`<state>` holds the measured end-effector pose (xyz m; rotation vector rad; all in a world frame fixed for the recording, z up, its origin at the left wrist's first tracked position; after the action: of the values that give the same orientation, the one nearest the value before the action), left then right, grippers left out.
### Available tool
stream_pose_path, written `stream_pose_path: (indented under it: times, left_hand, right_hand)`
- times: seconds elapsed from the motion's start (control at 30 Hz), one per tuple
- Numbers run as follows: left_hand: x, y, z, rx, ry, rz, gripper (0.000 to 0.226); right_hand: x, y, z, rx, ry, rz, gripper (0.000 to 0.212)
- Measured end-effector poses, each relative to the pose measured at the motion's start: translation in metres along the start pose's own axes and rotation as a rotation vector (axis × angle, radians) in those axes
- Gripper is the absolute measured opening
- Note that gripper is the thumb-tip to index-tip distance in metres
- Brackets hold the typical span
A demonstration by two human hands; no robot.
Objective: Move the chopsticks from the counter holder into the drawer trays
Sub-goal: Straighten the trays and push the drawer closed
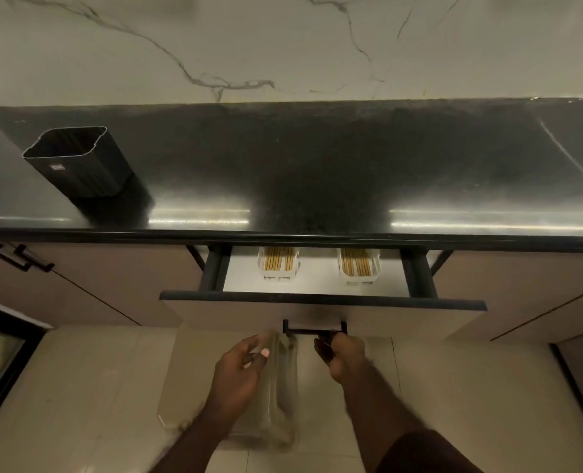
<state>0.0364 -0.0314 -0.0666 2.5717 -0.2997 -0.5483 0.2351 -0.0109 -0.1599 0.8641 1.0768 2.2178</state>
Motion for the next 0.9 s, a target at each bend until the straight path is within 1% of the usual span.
stream_pose_path:
  times: [0.13,0.33,0.53,0.67,0.9]
  left_hand:
    - [-0.001,-0.010,-0.003,0.005,0.003,-0.016,0.034]
    - [0.003,-0.016,-0.002,0.029,0.006,-0.046,0.028]
    - [0.005,-0.033,-0.027,0.106,-0.057,-0.054,0.033]
    - [0.001,-0.048,-0.043,0.121,-0.060,-0.070,0.036]
    - [0.002,-0.057,-0.052,0.102,-0.023,-0.089,0.035]
  right_hand:
    - [0.011,-0.017,0.016,0.007,0.058,0.006,0.027]
    - [0.031,-0.040,0.039,-0.042,0.071,0.024,0.022]
    - [0.043,-0.058,0.056,-0.052,0.138,0.026,0.020]
    - [0.050,-0.063,0.066,-0.039,0.156,0.035,0.015]
    - [0.056,-0.072,0.075,-0.024,0.212,0.040,0.020]
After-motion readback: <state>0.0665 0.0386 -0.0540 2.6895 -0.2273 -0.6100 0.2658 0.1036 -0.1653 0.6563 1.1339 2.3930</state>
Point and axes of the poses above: each hand's wrist, its own y-axis away from the middle knuckle, its own x-axis out of the palm, z = x × y, the point moved 3 cm from there along -y, towards the middle knuckle, and after that the axes turned 10 degrees about z, right-handed, at the moved point
